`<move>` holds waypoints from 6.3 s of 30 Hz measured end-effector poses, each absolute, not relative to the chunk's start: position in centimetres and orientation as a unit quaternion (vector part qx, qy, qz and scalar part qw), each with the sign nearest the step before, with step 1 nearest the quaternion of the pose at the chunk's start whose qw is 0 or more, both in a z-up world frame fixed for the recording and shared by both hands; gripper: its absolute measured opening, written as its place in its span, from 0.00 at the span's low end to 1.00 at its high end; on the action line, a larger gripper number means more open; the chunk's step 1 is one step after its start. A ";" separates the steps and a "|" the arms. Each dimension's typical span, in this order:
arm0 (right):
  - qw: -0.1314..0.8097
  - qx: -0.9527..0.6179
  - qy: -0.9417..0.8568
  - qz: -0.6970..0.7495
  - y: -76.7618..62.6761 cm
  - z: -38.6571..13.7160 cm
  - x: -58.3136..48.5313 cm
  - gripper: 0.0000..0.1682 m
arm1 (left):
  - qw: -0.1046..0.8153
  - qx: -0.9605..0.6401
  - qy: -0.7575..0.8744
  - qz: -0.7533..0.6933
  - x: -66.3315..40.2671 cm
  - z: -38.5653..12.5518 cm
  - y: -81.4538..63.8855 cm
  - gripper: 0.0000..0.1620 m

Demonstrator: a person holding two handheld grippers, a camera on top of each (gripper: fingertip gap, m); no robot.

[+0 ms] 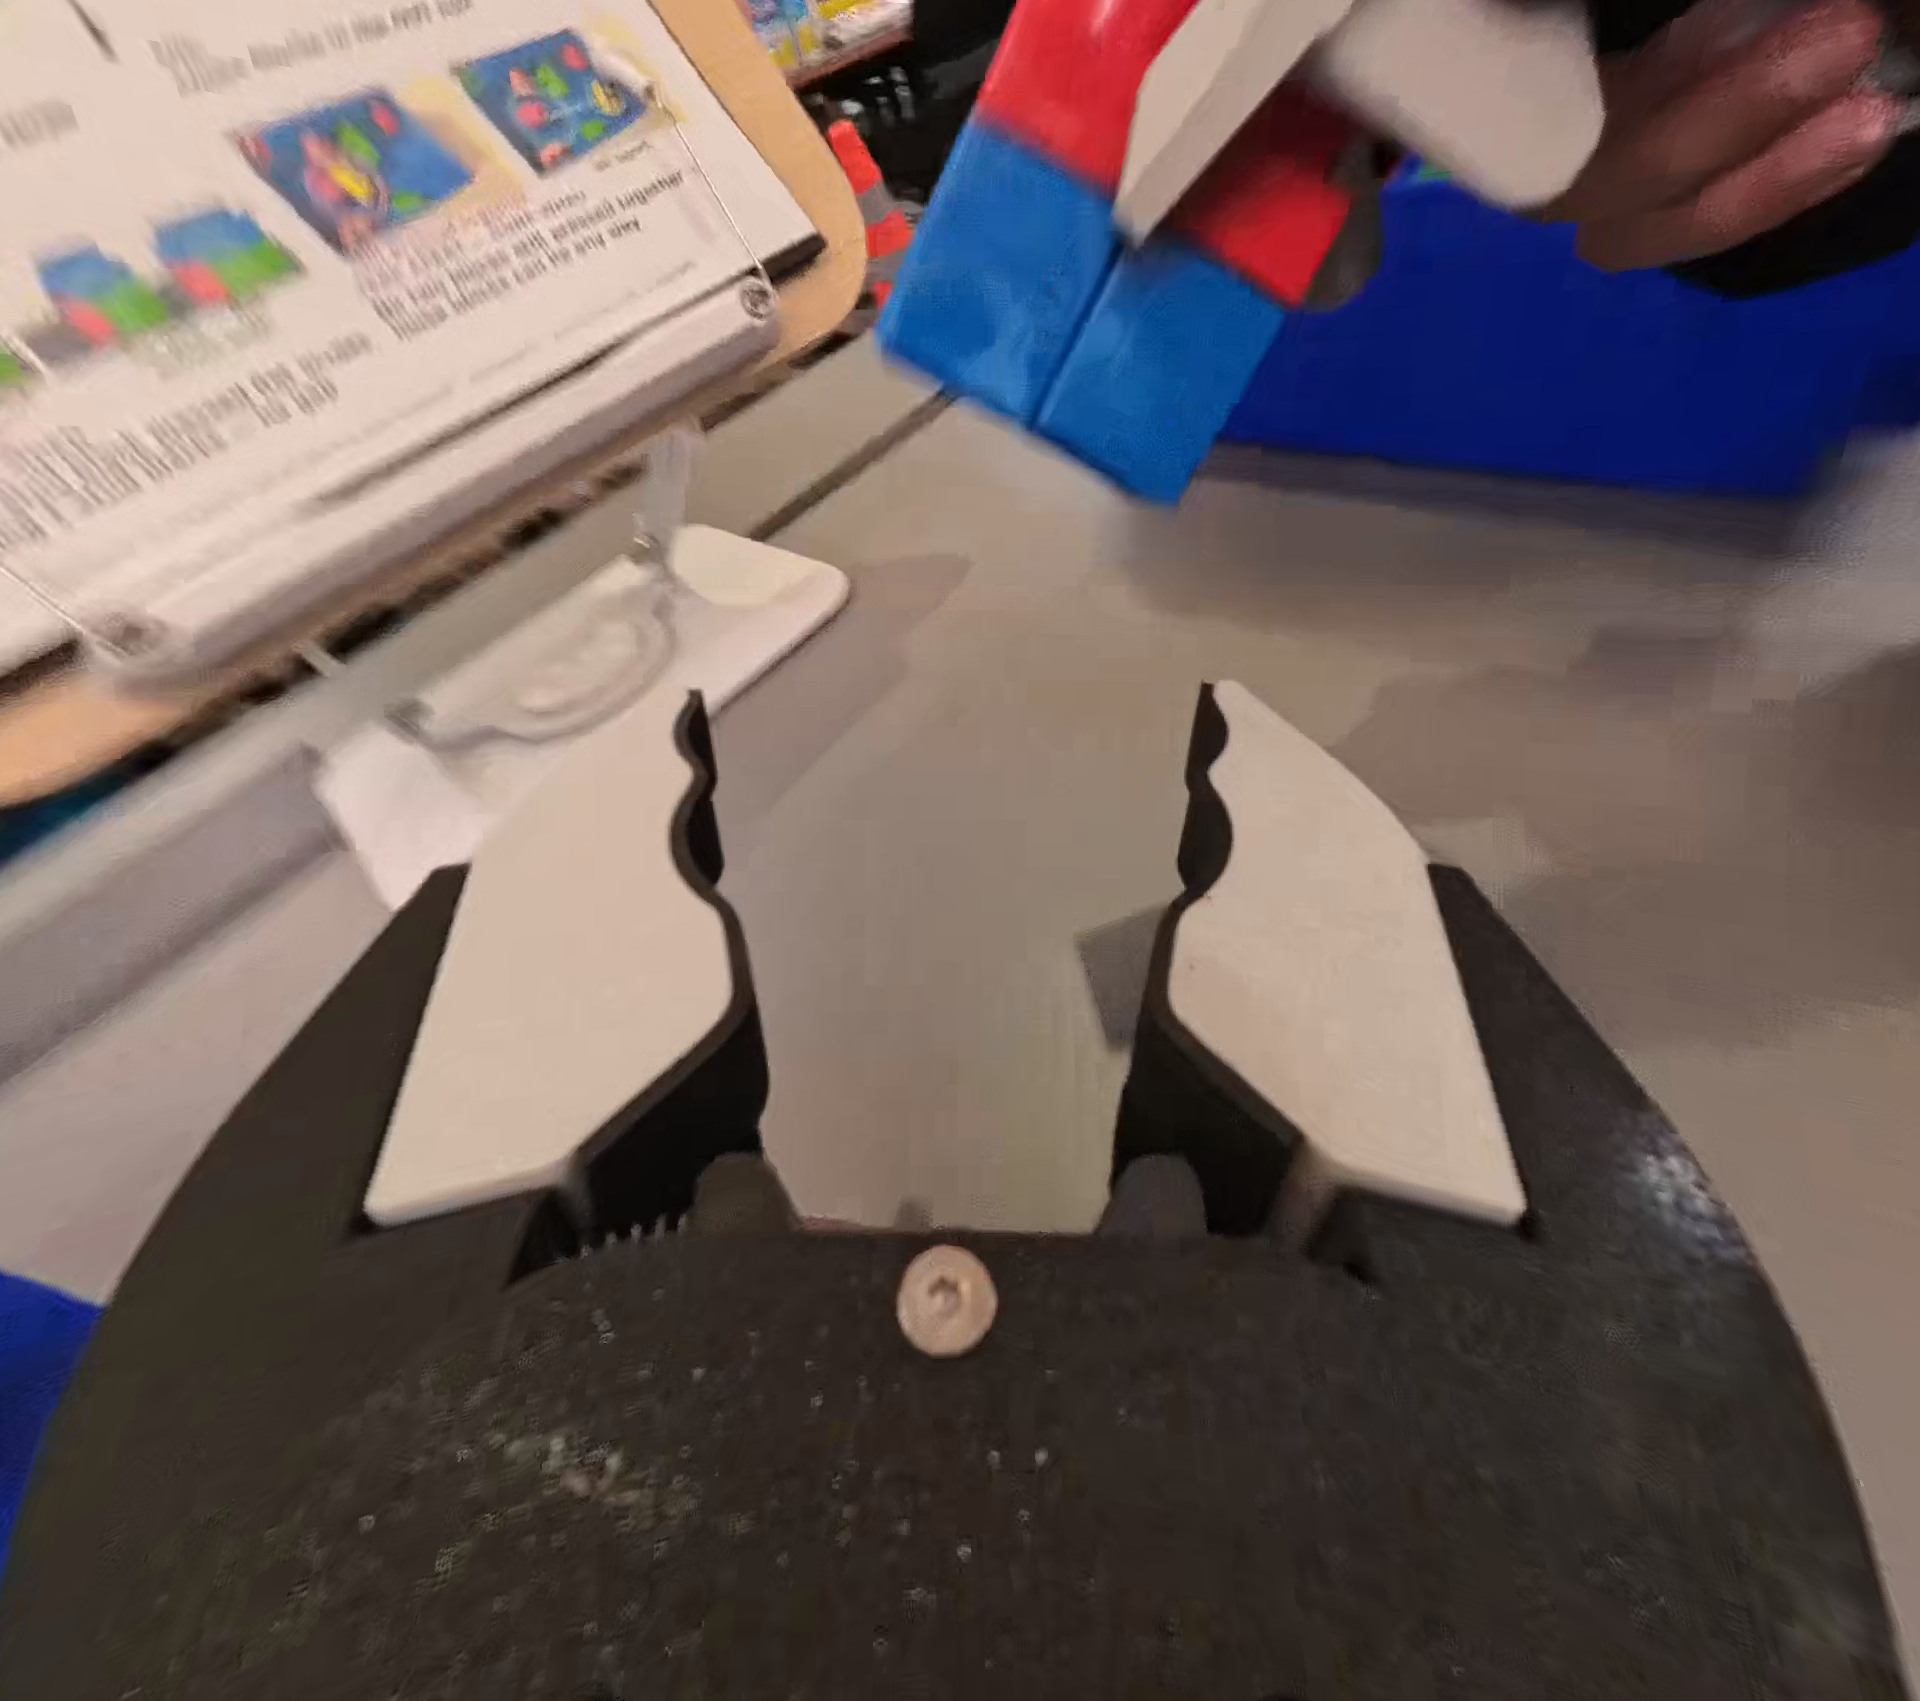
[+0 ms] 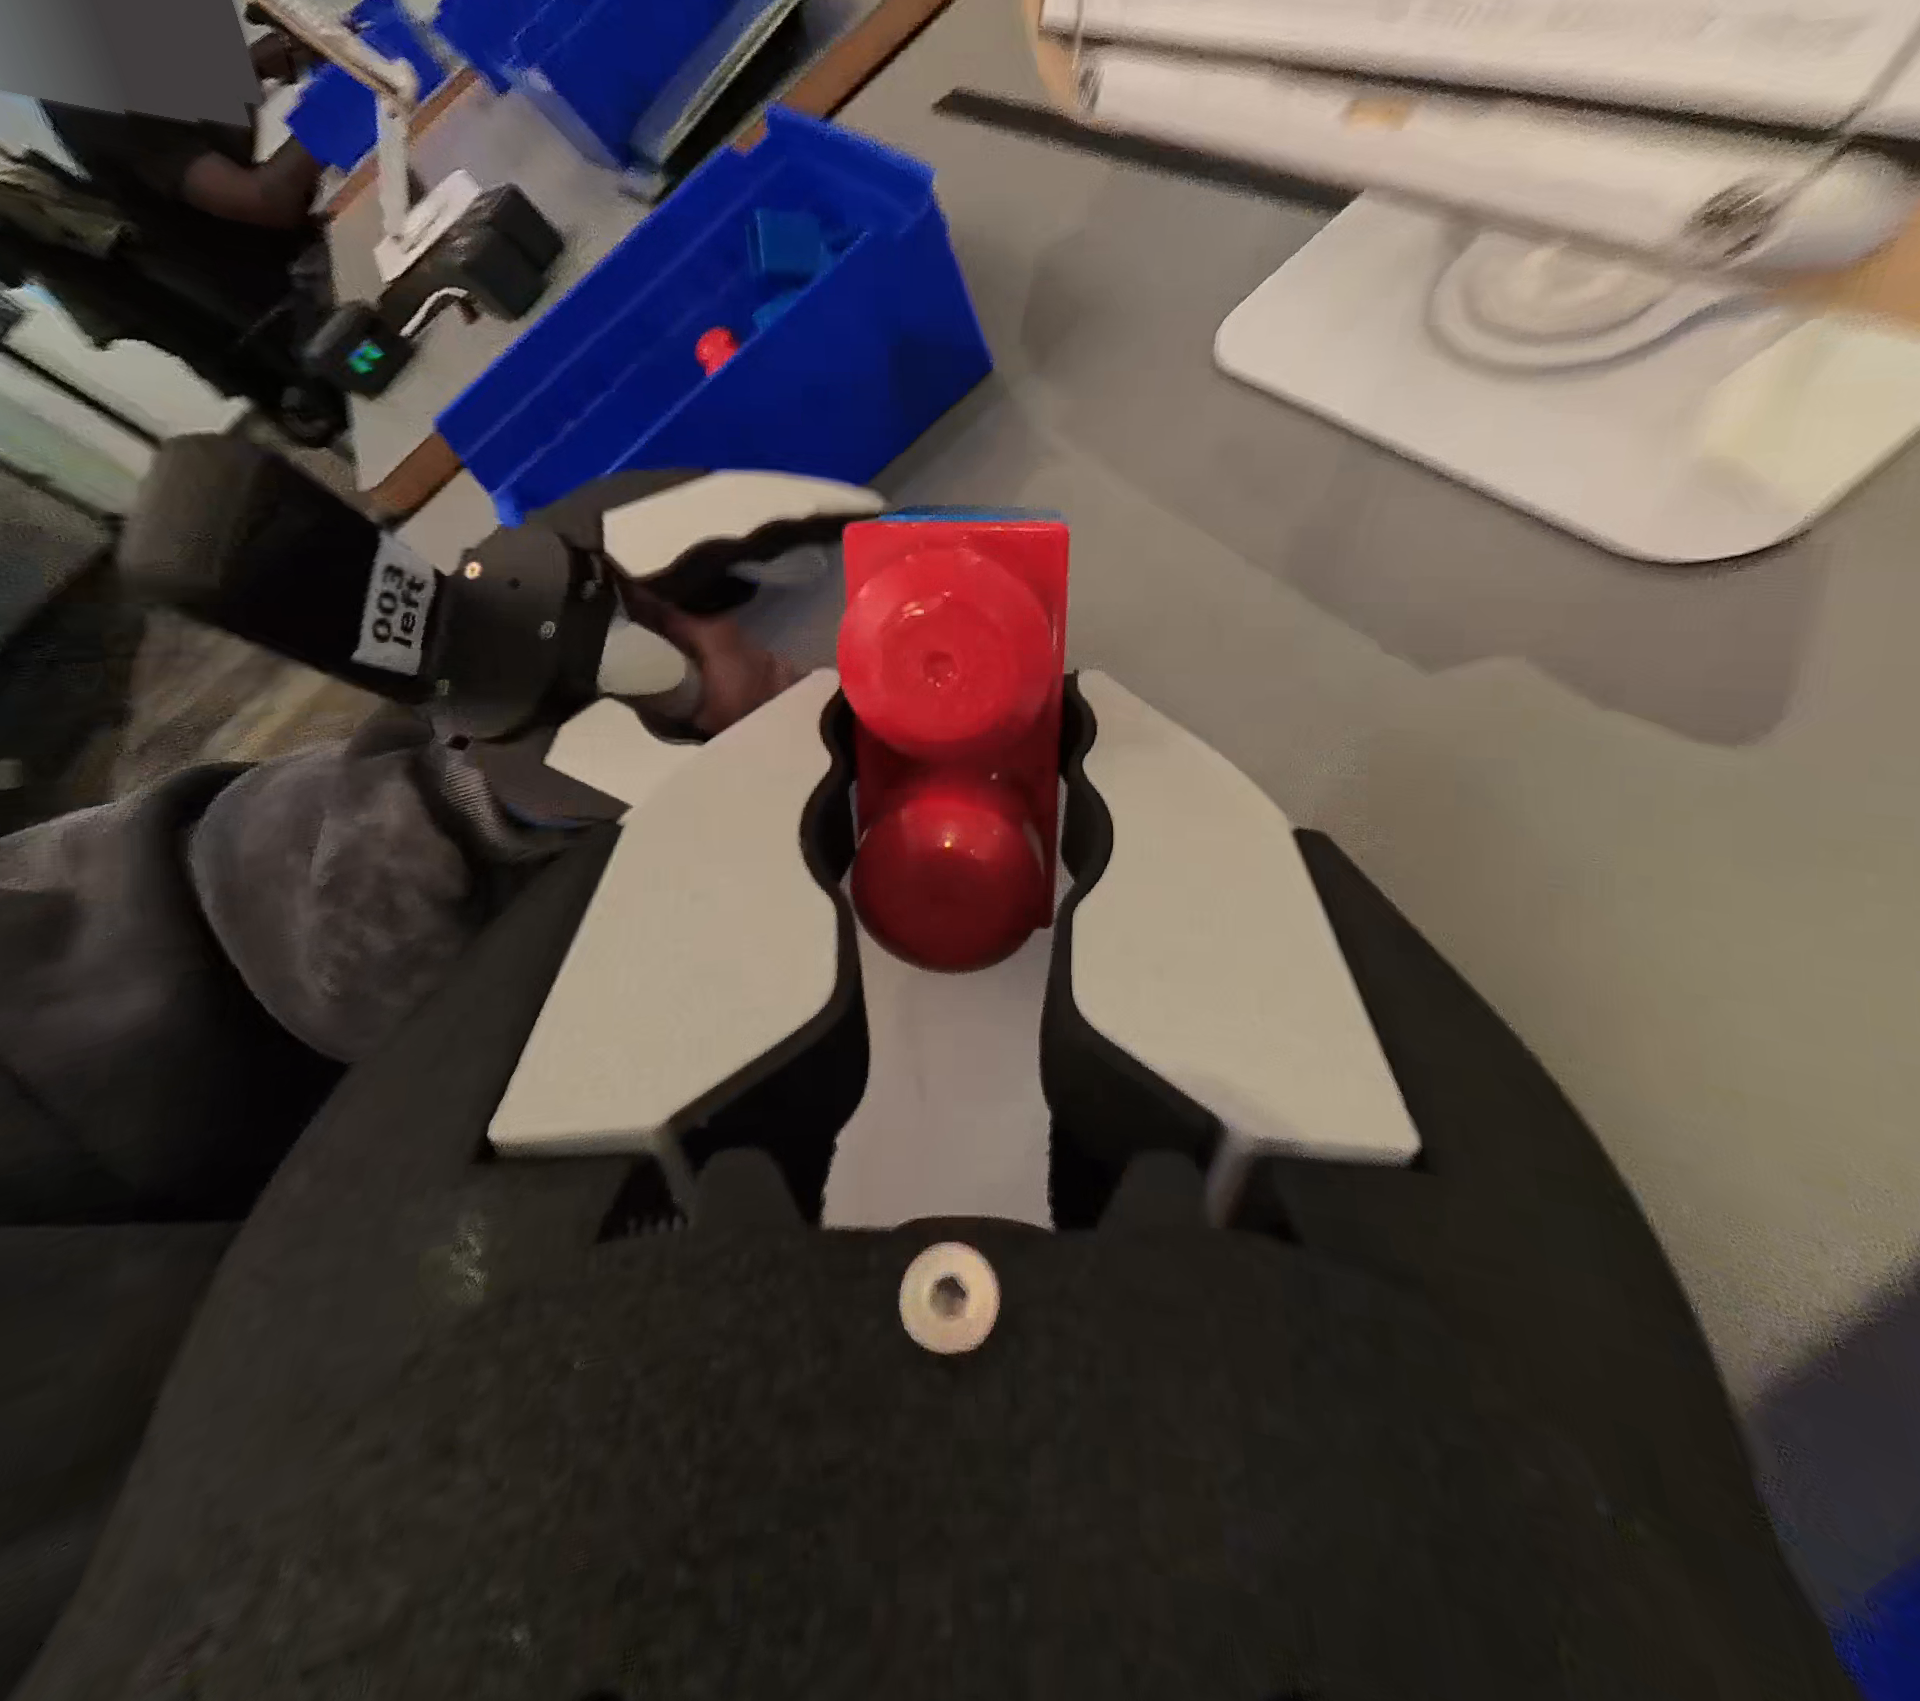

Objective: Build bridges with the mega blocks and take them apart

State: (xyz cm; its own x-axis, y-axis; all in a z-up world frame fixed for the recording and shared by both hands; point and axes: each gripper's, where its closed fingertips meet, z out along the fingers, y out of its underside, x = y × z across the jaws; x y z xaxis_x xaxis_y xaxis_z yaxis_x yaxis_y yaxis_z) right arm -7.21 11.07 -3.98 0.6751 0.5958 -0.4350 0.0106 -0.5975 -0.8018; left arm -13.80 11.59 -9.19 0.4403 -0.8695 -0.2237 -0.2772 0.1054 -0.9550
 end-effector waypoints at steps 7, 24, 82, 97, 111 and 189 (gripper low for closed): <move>0.472 -0.850 -0.105 0.209 5.7 2.6 4.9 0.22 | 0.441 -0.704 0.347 -0.435 -16.8 -10.5 6.3 0.46; 0.256 -0.962 0.096 0.010 6.6 -11.7 20.0 0.22 | 0.405 -0.699 0.370 -0.459 -17.9 -10.6 0.5 0.42; 0.579 -0.755 -0.249 0.180 6.8 -11.9 -13.2 0.33 | 0.357 -0.919 0.131 -0.104 -40.7 -10.3 17.2 0.50; 0.585 -0.748 -0.256 0.179 6.1 -11.7 -12.9 0.28 | 0.281 -0.953 0.108 0.039 -43.6 -17.9 22.5 0.28; 0.590 -0.743 -0.249 0.195 6.0 -11.4 -12.7 0.25 | 0.383 -0.909 0.160 0.039 -45.0 -11.1 19.7 0.01; 0.621 -0.724 -0.207 0.219 6.9 -9.9 -9.4 0.23 | 0.333 -0.626 0.693 -0.126 -29.2 -5.2 6.5 0.25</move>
State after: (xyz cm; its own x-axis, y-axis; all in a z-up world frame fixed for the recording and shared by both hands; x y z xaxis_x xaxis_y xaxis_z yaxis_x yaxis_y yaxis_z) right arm -9.43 6.87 -9.89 0.8190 0.5706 -0.0598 0.0279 -0.1437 -0.9892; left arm -29.24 6.46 -5.20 0.0070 -0.9527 -0.3039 -0.7843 0.1833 -0.5926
